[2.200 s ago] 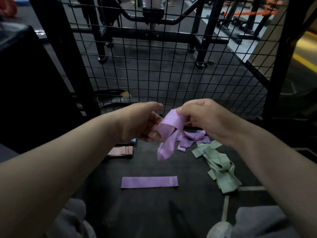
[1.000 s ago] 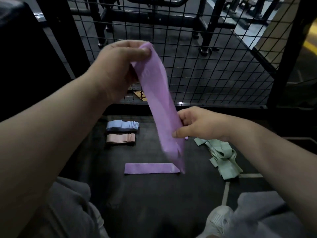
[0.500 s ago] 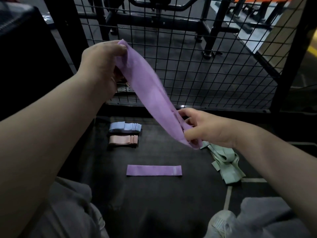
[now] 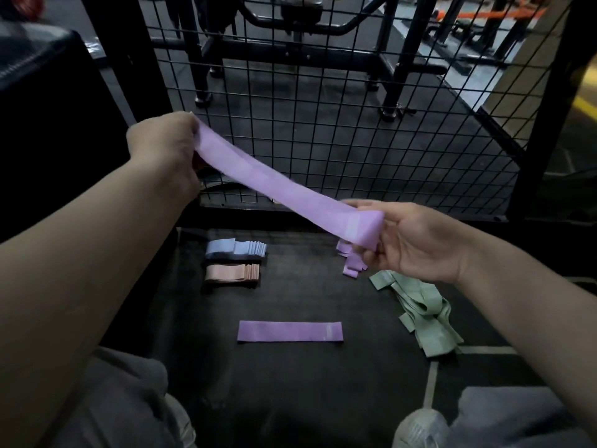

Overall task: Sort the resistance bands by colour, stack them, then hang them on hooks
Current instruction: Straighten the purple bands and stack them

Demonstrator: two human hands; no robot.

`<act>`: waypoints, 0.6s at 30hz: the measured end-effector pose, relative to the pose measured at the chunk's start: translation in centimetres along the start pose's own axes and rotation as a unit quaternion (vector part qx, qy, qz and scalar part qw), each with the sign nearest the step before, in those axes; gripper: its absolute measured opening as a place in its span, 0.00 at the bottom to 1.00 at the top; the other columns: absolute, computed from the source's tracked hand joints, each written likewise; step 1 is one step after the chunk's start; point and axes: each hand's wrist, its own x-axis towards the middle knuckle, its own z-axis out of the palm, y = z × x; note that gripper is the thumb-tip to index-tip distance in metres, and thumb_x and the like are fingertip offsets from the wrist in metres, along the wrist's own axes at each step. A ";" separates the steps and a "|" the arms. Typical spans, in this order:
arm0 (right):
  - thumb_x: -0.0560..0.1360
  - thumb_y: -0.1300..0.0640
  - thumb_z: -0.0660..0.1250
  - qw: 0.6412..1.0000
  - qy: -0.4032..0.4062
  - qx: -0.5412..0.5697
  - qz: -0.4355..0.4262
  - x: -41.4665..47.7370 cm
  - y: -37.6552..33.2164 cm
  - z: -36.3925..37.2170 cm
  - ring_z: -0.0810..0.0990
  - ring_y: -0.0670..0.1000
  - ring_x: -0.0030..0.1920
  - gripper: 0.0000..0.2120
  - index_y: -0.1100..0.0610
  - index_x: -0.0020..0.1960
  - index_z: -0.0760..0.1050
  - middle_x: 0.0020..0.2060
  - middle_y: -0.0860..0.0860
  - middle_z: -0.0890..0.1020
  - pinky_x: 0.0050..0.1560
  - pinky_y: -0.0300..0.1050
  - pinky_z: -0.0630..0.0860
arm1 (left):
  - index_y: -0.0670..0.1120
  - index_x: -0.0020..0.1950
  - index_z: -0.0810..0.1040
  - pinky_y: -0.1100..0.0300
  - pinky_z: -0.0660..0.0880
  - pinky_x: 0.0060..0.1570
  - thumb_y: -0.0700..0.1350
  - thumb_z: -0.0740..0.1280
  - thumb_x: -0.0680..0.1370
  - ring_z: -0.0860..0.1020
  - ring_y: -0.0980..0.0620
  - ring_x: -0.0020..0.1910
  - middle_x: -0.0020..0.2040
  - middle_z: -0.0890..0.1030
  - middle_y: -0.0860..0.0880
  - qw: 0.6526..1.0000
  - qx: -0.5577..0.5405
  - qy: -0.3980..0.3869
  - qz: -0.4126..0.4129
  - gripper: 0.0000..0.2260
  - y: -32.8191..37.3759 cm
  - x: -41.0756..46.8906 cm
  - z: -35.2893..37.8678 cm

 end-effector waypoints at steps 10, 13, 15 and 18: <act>0.73 0.48 0.72 0.996 -0.045 -0.034 -0.068 -0.9 -0.5 -0.1 0.81 0.51 0.43 0.26 0.63 0.64 0.75 0.51 0.58 0.81 0.42 0.39 0.79 | 0.42 0.48 0.78 0.52 0.81 0.45 0.37 0.67 0.73 0.79 0.48 0.36 0.37 0.78 0.46 0.999 0.005 0.047 -0.005 0.05 0.1 -0.2 0.3; 0.68 0.61 0.75 0.992 0.007 -0.093 -0.087 -0.7 -0.2 -0.1 0.84 0.59 0.49 0.26 0.68 0.62 0.72 0.52 0.63 0.82 0.43 0.43 0.82 | 0.42 0.48 0.78 0.54 0.80 0.44 0.37 0.67 0.73 0.77 0.48 0.35 0.36 0.77 0.47 0.999 0.005 0.048 -0.001 0.05 0.2 -0.2 0.4; 0.69 0.65 0.73 0.986 0.051 -0.127 -0.096 -0.8 -0.1 0.0 0.84 0.64 0.52 0.16 0.65 0.55 0.73 0.51 0.65 0.83 0.45 0.48 0.83 | 0.44 0.43 0.75 0.57 0.79 0.44 0.37 0.66 0.74 0.76 0.48 0.35 0.35 0.76 0.47 0.999 -0.002 0.042 -0.003 0.03 0.2 -0.1 0.4; 0.75 0.65 0.70 0.979 0.067 -0.168 -0.100 -1.1 -0.4 0.2 0.85 0.62 0.50 0.08 0.61 0.51 0.73 0.49 0.65 0.83 0.48 0.53 0.83 | 0.46 0.39 0.72 0.57 0.76 0.45 0.37 0.64 0.75 0.76 0.48 0.39 0.37 0.74 0.45 1.000 -0.008 0.028 0.003 0.07 0.0 0.0 0.2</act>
